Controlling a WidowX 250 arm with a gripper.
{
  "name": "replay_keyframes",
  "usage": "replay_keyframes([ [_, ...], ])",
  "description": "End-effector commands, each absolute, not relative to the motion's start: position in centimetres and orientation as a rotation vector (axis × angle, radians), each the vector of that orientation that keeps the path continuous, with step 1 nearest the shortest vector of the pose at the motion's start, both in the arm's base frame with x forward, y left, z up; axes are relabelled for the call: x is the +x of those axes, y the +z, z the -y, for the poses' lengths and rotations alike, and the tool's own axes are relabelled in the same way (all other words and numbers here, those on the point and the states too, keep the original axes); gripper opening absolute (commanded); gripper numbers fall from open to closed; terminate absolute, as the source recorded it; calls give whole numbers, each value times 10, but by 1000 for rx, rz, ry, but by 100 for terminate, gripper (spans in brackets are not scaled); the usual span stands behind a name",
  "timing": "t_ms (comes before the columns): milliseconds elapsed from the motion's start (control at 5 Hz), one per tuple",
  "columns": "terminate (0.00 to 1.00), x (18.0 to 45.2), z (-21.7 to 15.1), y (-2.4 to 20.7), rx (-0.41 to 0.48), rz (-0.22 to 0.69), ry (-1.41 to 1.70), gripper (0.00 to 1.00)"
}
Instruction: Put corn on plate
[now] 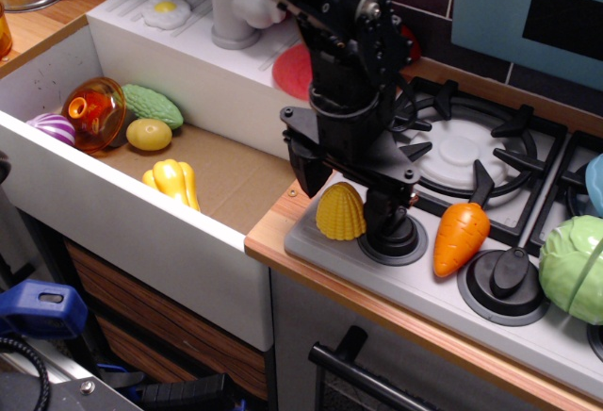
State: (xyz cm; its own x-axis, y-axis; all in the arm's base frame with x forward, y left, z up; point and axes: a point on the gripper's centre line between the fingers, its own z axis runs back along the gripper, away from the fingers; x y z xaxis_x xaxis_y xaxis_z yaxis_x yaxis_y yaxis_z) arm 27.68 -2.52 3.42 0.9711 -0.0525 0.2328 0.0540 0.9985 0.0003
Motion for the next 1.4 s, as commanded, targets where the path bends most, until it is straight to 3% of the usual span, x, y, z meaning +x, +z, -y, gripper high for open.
replay_keyframes([
  [0,0,284,22,37,-17,255,-45,0],
  [200,0,283,20,39,-10,250,-40,0],
  [400,0,295,3,55,43,245,-82,0],
  [600,0,334,-26,81,142,262,-170,0],
  [1000,0,398,-78,80,206,345,-369,0],
  [1200,0,414,-97,69,221,400,-434,0],
])
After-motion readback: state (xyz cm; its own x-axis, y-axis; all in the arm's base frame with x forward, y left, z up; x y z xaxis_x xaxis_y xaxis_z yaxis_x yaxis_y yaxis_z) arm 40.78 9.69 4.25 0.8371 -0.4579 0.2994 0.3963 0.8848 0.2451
